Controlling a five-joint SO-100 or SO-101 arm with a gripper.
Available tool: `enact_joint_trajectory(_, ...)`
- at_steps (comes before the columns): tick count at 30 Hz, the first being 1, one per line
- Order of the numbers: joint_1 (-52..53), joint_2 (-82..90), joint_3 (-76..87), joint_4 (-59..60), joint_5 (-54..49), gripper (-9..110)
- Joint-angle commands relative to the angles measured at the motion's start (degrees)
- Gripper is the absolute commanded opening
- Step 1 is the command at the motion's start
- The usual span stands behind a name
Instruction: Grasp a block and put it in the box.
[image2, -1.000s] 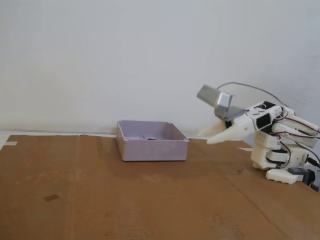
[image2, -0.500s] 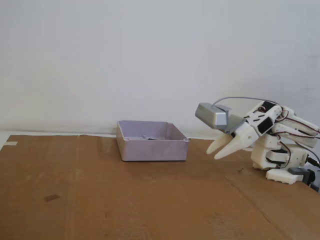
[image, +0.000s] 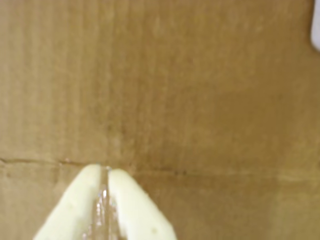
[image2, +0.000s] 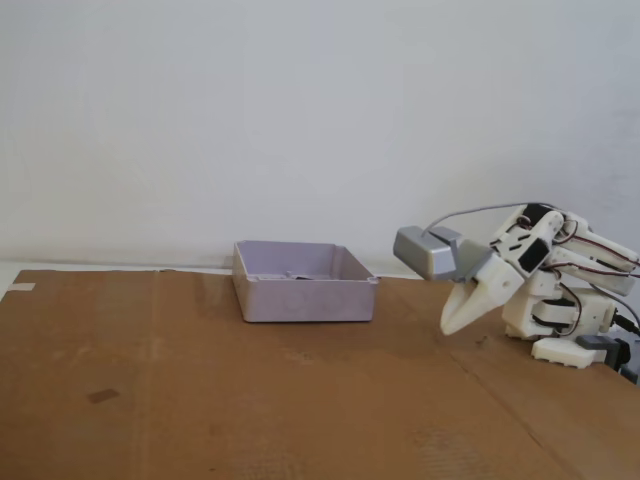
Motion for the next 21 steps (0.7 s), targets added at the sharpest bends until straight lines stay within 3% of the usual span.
enact_joint_trajectory(1, -0.35, 2.29, 2.64, 1.67, 0.53, 0)
enact_joint_trajectory(21, -0.26, 1.85, 2.64, 18.02, -0.09, 0)
